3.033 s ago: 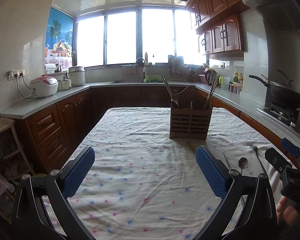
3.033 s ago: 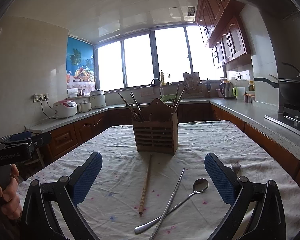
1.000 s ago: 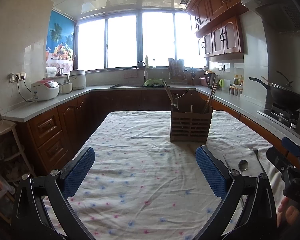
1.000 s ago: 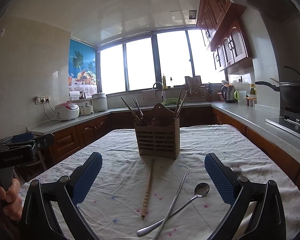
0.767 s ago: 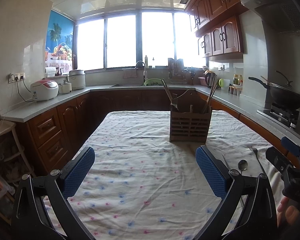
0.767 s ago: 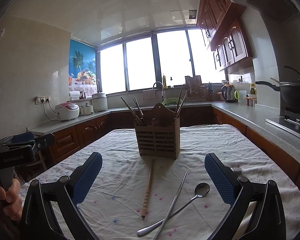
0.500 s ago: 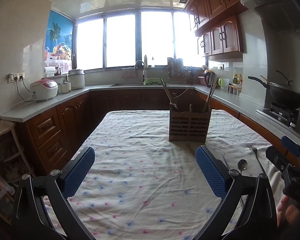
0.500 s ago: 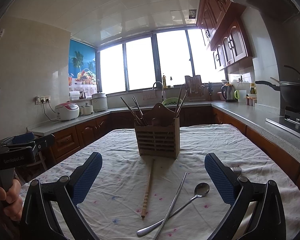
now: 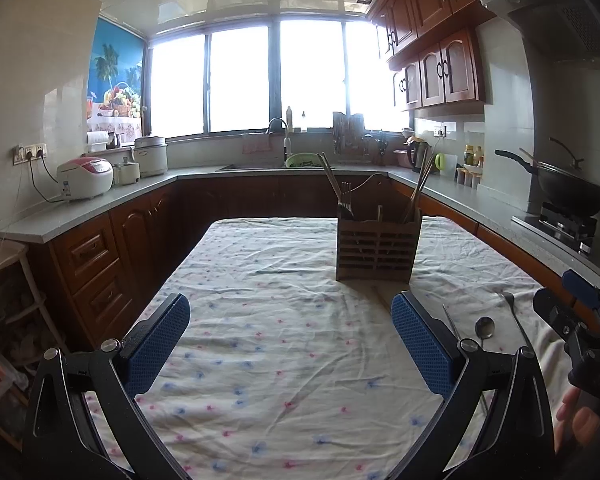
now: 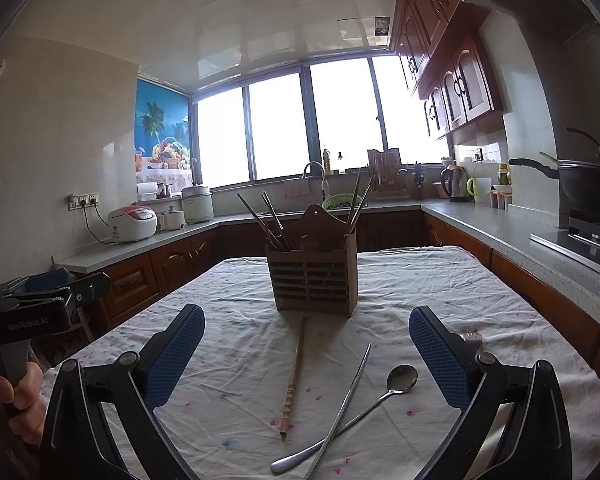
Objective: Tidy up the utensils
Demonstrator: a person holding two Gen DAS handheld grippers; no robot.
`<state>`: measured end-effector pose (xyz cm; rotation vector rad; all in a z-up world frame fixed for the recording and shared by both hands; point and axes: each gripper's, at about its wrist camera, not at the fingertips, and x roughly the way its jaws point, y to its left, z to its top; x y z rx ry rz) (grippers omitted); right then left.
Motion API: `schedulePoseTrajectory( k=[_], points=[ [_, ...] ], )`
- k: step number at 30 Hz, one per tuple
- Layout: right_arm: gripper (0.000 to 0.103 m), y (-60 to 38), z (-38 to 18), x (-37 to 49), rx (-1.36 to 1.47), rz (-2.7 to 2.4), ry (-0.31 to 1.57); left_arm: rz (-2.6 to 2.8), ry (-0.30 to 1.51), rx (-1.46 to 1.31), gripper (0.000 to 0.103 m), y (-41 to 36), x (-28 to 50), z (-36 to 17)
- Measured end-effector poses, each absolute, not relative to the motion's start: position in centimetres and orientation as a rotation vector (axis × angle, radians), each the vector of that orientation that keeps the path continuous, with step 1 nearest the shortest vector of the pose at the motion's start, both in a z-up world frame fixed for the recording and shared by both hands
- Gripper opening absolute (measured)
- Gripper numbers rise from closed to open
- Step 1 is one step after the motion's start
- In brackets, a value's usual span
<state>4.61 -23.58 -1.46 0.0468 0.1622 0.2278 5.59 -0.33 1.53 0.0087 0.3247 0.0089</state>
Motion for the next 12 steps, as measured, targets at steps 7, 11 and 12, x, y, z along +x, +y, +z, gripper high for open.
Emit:
schedulePoseTrajectory(
  k=[7, 11, 12],
  points=[
    [0.103, -23.68, -1.41, 4.66, 0.050, 0.227, 0.166, 0.003, 0.327, 0.009, 0.103, -0.31, 5.74, 1.46],
    [0.103, -23.74, -1.48, 5.03, 0.051, 0.224, 0.178, -0.007, 0.338, 0.006, 0.103, -0.44, 6.17, 1.31],
    [0.103, -23.74, -1.53, 5.15, 0.053, 0.223, 0.182, -0.011, 0.342, 0.005, 0.103, -0.53, 6.34, 1.27]
  ],
)
